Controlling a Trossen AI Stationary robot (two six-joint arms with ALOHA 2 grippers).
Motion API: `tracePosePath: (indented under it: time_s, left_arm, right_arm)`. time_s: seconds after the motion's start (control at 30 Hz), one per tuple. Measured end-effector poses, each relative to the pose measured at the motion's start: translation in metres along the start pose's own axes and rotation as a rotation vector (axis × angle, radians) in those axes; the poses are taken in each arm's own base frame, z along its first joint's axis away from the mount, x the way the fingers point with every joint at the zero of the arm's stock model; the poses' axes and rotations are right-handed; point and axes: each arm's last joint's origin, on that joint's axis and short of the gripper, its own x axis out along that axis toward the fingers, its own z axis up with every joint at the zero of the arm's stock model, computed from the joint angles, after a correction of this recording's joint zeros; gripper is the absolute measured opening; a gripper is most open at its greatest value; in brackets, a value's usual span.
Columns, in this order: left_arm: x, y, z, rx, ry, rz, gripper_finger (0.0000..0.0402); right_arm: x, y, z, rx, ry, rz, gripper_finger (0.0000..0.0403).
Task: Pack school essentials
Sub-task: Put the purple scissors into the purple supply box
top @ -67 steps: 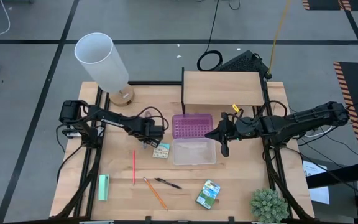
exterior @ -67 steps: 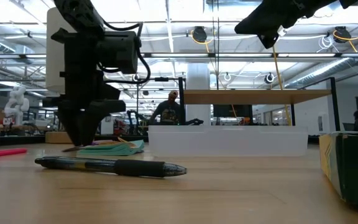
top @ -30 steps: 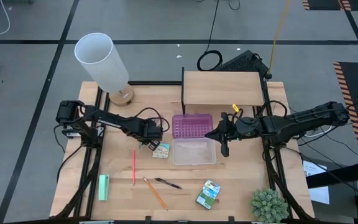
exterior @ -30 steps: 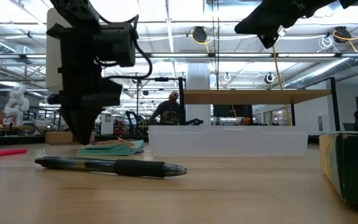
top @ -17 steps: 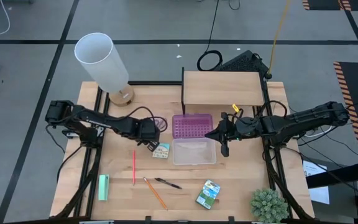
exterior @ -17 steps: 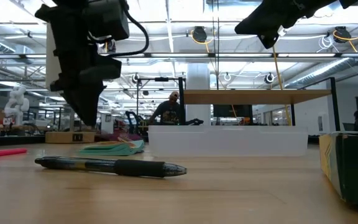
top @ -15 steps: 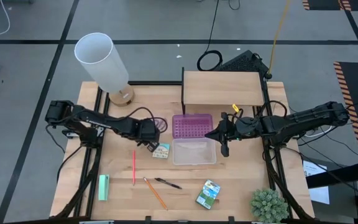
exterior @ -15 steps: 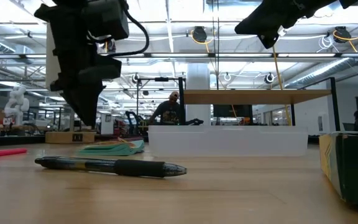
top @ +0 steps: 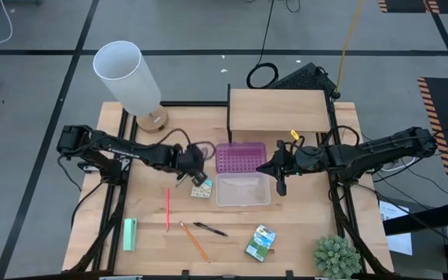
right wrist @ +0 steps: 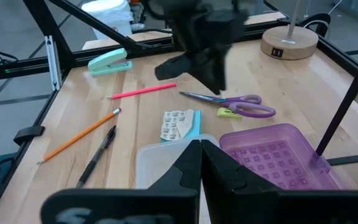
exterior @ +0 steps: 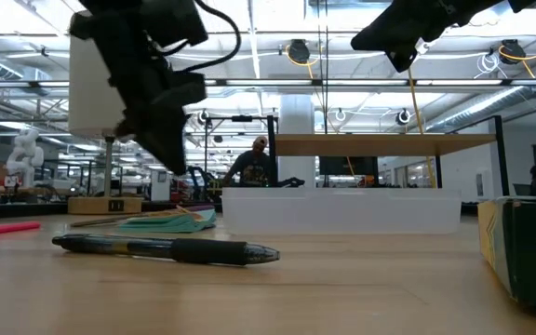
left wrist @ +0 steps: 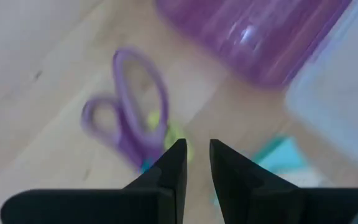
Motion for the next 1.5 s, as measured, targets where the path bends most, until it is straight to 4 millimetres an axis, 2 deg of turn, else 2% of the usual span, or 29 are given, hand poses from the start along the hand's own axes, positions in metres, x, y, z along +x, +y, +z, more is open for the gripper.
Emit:
tracePosePath:
  time_s: [0.13, 0.43, 0.53, 0.63, 1.17, 1.3, 1.5]
  left_arm:
    - [0.006, 0.013, 0.017, -0.032, -0.003, -0.090, 0.0091]
    - [0.033, 0.028, 0.024, -0.098, 0.069, -0.087, 0.0222]
    - [0.041, 0.028, 0.027, -0.117, 0.060, -0.089, 0.0240]
    - [0.048, 0.030, 0.027, -0.130, 0.065, -0.080, 0.0242]
    - [0.068, 0.034, 0.024, -0.112, 0.098, -0.045, 0.0175]
    - [0.070, 0.034, 0.025, -0.094, 0.091, -0.048, 0.0135]
    - [0.070, 0.033, 0.026, -0.095, 0.078, -0.052, 0.0054]
  right_arm:
    - [0.000, 0.000, 0.000, 0.000, 0.000, 0.000, 0.0000]
    - [0.000, 0.000, 0.000, -0.001, 0.005, -0.002, 0.0000]
    - [0.000, 0.000, -0.001, -0.004, 0.007, -0.002, 0.0000]
    - [0.000, 0.000, -0.001, -0.005, 0.007, -0.002, 0.0000]
    - [0.002, -0.002, -0.006, -0.006, 0.012, -0.009, 0.0000]
    - [0.002, -0.002, -0.007, -0.006, 0.014, -0.011, 0.0000]
    - [0.002, -0.002, -0.007, -0.005, 0.009, -0.010, 0.0000]
